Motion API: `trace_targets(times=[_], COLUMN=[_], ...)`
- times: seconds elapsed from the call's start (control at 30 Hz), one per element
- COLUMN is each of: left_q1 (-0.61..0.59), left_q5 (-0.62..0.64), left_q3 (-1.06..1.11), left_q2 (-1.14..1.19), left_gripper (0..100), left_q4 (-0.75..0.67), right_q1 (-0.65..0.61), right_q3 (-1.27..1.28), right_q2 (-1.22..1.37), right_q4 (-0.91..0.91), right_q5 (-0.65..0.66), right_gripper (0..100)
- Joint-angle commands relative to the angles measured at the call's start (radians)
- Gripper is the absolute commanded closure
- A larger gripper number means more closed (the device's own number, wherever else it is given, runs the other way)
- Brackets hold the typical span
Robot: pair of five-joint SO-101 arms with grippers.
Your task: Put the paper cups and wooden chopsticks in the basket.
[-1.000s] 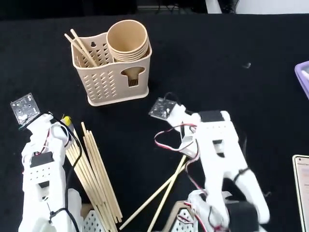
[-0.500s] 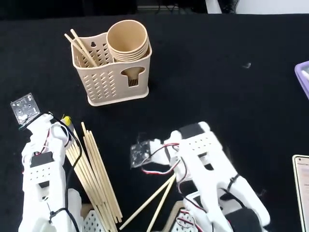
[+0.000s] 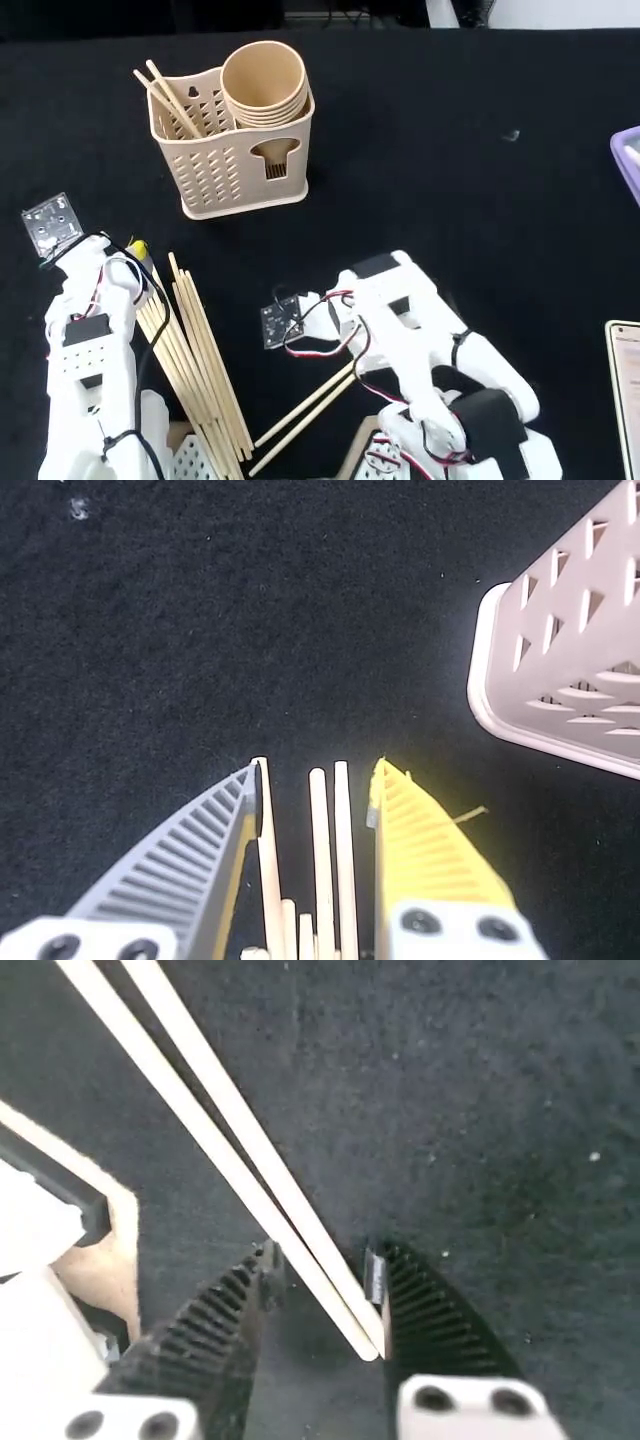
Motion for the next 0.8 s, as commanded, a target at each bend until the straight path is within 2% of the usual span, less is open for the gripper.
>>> trace_targets(times=[0.0,0.33,0.47,0.53,0.63,0.77], left_q1=[-0.008,-0.008,-0.008,-0.008,-0.008,-0.008], left_q5=[0.006,0.005,0.005,0.005,0.005,0.005], left_q3=[-0.013,-0.013,-0.013,-0.012,-0.012,-0.013], left_q2=[-0.018,-0.018,-0.018,-0.018,-0.018,-0.018], left_gripper=[81,81,81,81,81,81], left_q4=[-0.015,-0.015,-0.015,-0.015,-0.015,-0.015], right_q1=[-0.012,-0.006,-0.006,-0.006,-0.008,-0.006], right_q3=[0.024,0.061,0.061,0.064,0.088,0.090], right_q2=[0.039,0.039,0.039,0.047,0.039,0.039], right_q4=[-0.011,-0.009,-0.020,-0.055,-0.063,-0.066], right_q5=[0.014,0.014,0.014,0.014,0.014,0.012], right_gripper=[83.9,82.9,71.7,69.1,71.5,81.0])
